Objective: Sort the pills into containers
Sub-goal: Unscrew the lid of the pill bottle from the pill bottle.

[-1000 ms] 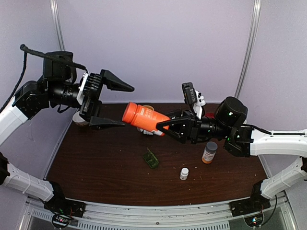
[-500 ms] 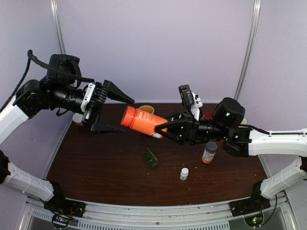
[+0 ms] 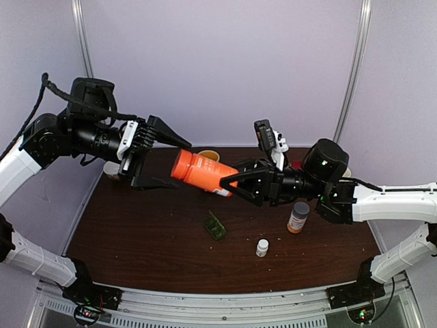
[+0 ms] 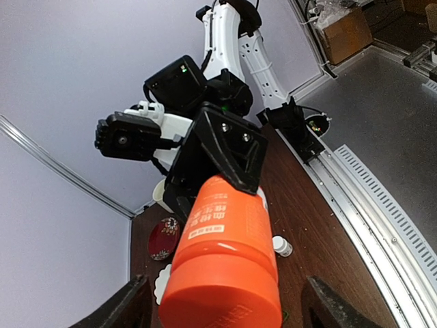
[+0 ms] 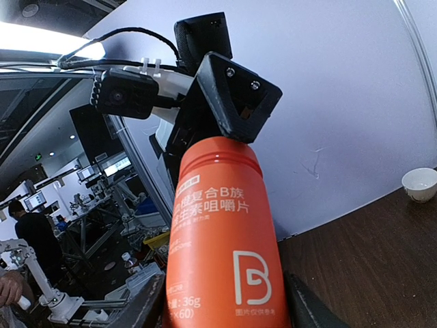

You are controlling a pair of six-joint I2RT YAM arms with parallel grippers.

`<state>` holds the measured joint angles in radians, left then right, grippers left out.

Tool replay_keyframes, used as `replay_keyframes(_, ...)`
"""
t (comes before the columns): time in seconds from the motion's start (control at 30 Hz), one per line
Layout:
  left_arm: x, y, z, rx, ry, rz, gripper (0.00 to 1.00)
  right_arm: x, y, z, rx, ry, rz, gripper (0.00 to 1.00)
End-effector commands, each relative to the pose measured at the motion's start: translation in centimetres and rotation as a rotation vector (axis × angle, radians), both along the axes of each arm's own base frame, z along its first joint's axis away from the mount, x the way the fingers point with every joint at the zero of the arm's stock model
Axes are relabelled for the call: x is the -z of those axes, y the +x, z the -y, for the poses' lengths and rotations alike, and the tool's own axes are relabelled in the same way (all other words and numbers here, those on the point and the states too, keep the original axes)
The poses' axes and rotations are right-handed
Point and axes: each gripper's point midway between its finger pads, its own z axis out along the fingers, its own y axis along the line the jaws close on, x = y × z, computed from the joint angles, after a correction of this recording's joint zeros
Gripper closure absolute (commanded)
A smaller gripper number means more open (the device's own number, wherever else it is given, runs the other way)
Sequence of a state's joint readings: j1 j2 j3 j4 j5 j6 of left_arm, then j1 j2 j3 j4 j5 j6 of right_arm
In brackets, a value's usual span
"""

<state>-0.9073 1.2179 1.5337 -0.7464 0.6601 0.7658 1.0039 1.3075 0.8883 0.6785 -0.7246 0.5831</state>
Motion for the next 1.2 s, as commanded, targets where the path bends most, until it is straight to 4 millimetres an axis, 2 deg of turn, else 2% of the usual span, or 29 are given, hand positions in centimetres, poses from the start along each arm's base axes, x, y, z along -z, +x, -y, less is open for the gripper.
replay_keyframes(0.0, -0.6, -0.1, 0.1, 0.002, -0.015, 0.018, 0.26, -2.7, -0.7, 0.3, -0.026, 0.077, 0.042, 1.0)
replay_keyframes(0.2, -0.8, -0.2, 0.1, 0.003, -0.018, 0.015, 0.44, -2.8, -0.8, 0.3, -0.03, 0.083, 0.042, 1.0)
replay_keyframes(0.37, -1.5, -0.4, 0.2, 0.001, -0.033, -0.039, 0.49, -2.1, -0.4, 0.0, -0.013, 0.058, 0.046, 1.0)
replay_keyframes(0.5, -2.6, 0.6, 0.8, -0.079, -0.068, -0.172, 0.76, -1.3, 0.1, 0.0, 0.04, 0.018, 0.089, 1.0)
replay_keyframes(0.67, -4.1, 0.7, 0.6, -0.185, -0.108, -0.445, 0.81, 0.5, 1.0, 0.4, 0.22, -0.087, 0.252, 1.0)
replay_keyframes(0.73, -4.3, 1.4, 0.4, -0.278, -0.136, -0.608, 0.88, 0.7, 0.9, 0.3, 0.274, -0.131, 0.332, 1.0)
replay_keyframes(0.83, -4.0, 1.0, 0.1, -0.324, -0.129, -0.813, 1.0, 1.1, 1.1, -0.1, 0.338, -0.196, 0.428, 1.0)
replay_keyframes(1.0, -4.9, 0.6, -0.1, -0.365, -0.166, -1.137, 1.0, 0.8, 1.8, 0.2, 0.452, -0.181, 0.552, 1.0)
replay_keyframes(1.17, -5.5, -0.9, 0.9, -0.248, -0.164, -1.46, 1.0, 0.6, 2.0, 0.1, 0.536, -0.191, 0.681, 1.0)
